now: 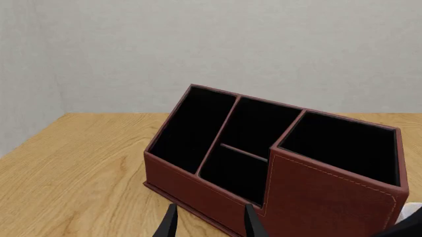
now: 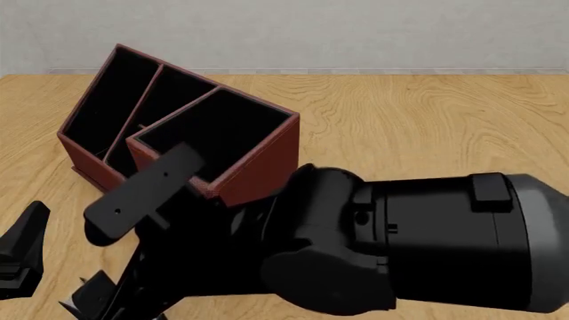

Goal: Pick up the book and place it in the right compartment of the caddy.

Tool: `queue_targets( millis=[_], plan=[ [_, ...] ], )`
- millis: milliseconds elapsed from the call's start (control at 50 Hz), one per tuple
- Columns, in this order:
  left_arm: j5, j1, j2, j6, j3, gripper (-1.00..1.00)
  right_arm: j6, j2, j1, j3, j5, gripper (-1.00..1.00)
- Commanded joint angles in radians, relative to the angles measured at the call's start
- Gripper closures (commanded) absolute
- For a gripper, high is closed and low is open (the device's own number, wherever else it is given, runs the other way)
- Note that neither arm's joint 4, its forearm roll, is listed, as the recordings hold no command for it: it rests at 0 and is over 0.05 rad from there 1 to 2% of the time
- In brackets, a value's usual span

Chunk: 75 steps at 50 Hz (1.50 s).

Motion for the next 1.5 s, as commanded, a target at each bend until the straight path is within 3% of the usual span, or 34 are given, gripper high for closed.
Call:
queue_targets(
  millis=[20, 1500],
  plan=[
    [0.0, 0.0, 0.0, 0.0, 0.0, -1.0, 0.01, 0.016, 0.003, 0.005, -0.01, -1.0],
    [0.0, 0.0, 0.0, 0.0, 0.0, -1.0, 0.07, 0.107, 0.037, 0.043, -0.076, -1.0]
  ],
)
